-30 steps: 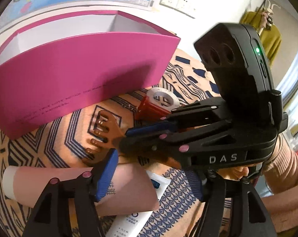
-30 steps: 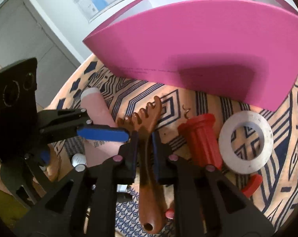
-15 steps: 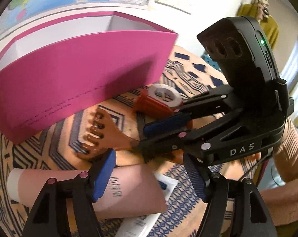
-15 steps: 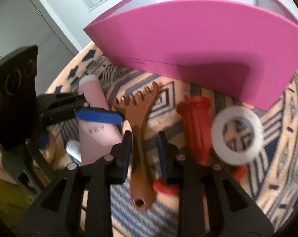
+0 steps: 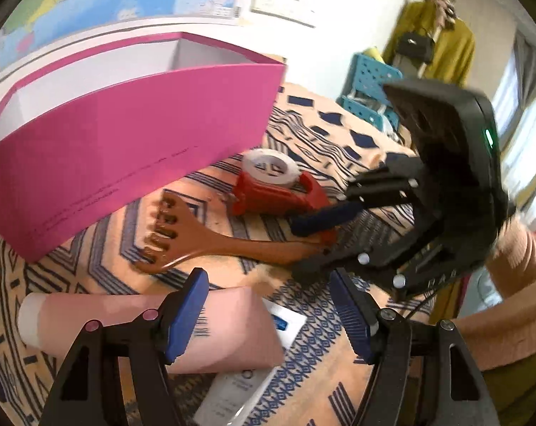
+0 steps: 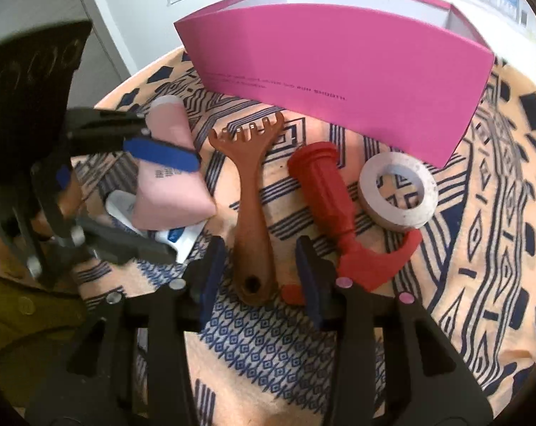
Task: Organize rigid objects
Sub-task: 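Close the right gripper on the brown utensil's handle and lift it, then carry the brown utensil over the magenta box and lower it inside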
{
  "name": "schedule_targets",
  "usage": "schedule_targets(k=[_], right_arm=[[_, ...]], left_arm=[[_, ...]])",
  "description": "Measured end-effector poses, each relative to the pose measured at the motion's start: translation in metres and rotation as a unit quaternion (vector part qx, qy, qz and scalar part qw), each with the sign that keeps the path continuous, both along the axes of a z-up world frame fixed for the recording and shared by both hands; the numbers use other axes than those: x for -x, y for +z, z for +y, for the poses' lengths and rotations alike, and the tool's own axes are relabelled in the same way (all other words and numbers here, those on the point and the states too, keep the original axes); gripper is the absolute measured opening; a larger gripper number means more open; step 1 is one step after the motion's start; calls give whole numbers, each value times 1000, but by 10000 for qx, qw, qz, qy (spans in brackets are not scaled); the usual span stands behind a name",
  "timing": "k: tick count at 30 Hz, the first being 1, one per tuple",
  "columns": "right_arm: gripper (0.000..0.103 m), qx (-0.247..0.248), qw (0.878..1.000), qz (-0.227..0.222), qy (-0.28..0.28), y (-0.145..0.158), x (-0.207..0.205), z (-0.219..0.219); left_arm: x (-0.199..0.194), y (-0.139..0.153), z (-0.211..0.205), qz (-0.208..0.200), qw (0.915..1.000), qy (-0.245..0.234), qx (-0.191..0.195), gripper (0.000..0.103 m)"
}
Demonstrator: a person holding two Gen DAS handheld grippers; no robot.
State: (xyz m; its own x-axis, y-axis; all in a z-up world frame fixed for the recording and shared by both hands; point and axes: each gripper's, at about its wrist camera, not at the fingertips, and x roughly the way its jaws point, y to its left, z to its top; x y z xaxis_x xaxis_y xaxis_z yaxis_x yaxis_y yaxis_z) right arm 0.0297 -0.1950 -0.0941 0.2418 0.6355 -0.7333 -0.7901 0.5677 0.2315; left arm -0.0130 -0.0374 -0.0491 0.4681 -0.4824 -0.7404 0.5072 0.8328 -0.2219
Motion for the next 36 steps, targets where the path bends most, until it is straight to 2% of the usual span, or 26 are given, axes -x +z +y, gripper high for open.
schedule_targets(k=[2, 3, 4, 9, 14, 20, 23, 24, 26, 28, 31, 33, 36], right_arm=[[42, 144, 9992, -377, -27, -1, 9, 4], [32, 245, 9983, -533, -67, -2, 13, 7], [27, 229, 9983, -528, -70, -1, 12, 8], [26, -229, 9993, -231, -176, 9, 4, -6], [26, -804, 9964, -101, -243, 34, -3, -25], [26, -1249, 9917, -144, -281, 62, -15, -25], [26, -1362, 9902, -217, -203, 74, -21, -11], [26, -1387, 9898, -247, -212, 76, -23, -6], [27, -1523, 9878, -242, -233, 81, -28, 1], [28, -1630, 9861, -179, -265, 81, -33, 5], [28, -1672, 9855, -55, -300, 71, -36, 14], [29, -1692, 9852, -10, -282, 67, -37, 19], [28, -1620, 9861, -180, -324, 71, -33, 21]], left_arm=[[0, 1, 5, 8, 9999, 102, 43, 72], [-1, 2, 7, 24, 9999, 111, 64, 72], [-1, 2, 7, 25, 9999, 126, 70, 72], [0, 9, 10, -155, 9993, 324, 72, 72], [-5, 13, 9, -384, 9986, 357, -11, 72], [-12, 10, -2, -641, 9965, 377, -371, 69], [-20, 9, -9, -716, 9946, 462, -585, 52], [-22, 9, -9, -731, 9946, 473, -570, 42], [-28, 10, -7, -755, 9941, 585, -515, 34], [-35, 9, -3, -726, 9935, 725, -495, 20], [-39, 10, 6, -602, 9948, 788, -234, 20], [-39, 10, 6, -615, 9946, 792, -259, 20], [-38, 12, 6, -600, 9948, 795, -222, 19]])
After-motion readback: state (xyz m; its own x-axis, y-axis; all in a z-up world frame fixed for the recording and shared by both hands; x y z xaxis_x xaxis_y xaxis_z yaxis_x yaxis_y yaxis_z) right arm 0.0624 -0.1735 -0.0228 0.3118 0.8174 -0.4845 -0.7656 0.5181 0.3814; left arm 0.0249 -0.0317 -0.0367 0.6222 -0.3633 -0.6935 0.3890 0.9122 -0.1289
